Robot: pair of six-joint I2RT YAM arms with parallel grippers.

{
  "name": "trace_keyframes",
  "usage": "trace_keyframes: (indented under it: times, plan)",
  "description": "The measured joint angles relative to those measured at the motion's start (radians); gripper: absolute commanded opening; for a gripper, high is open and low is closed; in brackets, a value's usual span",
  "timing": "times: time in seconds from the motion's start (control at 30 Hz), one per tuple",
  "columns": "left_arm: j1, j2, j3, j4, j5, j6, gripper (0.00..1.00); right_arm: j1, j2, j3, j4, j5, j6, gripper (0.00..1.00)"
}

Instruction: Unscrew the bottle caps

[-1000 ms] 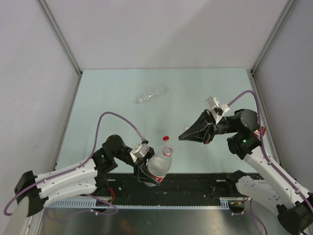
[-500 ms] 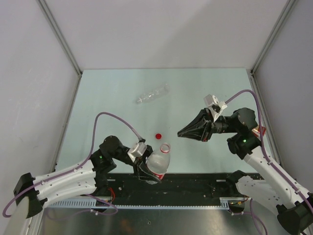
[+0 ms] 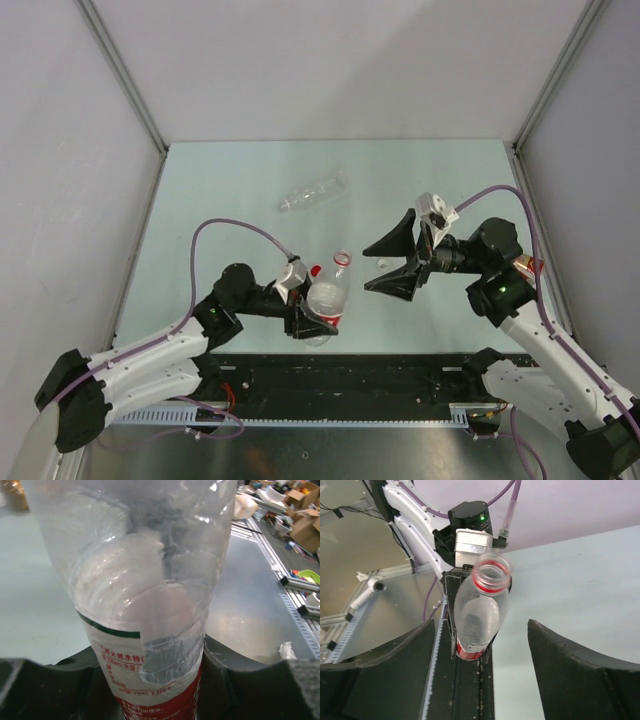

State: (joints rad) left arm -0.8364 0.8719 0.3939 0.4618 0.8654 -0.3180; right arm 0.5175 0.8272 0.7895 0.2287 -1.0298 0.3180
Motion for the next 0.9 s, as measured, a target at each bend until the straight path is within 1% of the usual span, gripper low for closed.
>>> trace_keyframes:
  times: [0.03,0.07,0.13,0.27,0.37,0.57,0.63,0.7,0.73,0.77,0.87,0.9]
  plan:
    - [0.013,0.004,-0.007,0.000,-0.012,-0.004,0.00,0.000,0.002,0.000,-0.006,0.005,-0.004,0.92]
    - [0.025,0.005,-0.015,-0.001,-0.026,-0.008,0.00,0.000,0.004,0.000,-0.011,0.011,-0.007,0.96]
    - [0.046,0.004,-0.030,-0.001,-0.051,-0.019,0.00,0.000,0.016,0.000,-0.015,0.023,-0.013,0.98]
    - [0.070,-0.018,-0.061,-0.002,-0.101,-0.041,0.00,0.001,0.058,0.000,-0.010,0.050,0.001,0.99]
    - [0.073,-0.043,-0.079,-0.002,-0.123,-0.058,0.00,0.016,0.103,0.000,0.028,0.078,0.039,0.99]
    - [0.073,-0.047,-0.082,-0.001,-0.128,-0.076,0.00,0.104,0.202,0.000,0.125,0.162,0.124,0.99]
    - [0.073,-0.044,-0.082,0.000,-0.125,-0.076,0.00,0.121,0.235,0.000,0.172,0.181,0.163,0.98]
    - [0.073,-0.037,-0.082,0.000,-0.120,-0.076,0.00,0.123,0.261,0.000,0.219,0.198,0.202,0.93]
    - [0.073,-0.032,-0.082,0.000,-0.118,-0.076,0.00,0.123,0.272,0.000,0.239,0.206,0.222,0.87]
    - [0.073,-0.029,-0.082,0.000,-0.117,-0.076,0.00,0.123,0.278,0.000,0.253,0.211,0.237,0.80]
    - [0.073,-0.018,-0.082,0.000,-0.102,-0.076,0.00,0.123,0.290,0.000,0.304,0.233,0.284,0.50]
    - [0.073,-0.014,-0.082,0.000,-0.099,-0.076,0.00,0.124,0.292,0.000,0.318,0.238,0.296,0.43]
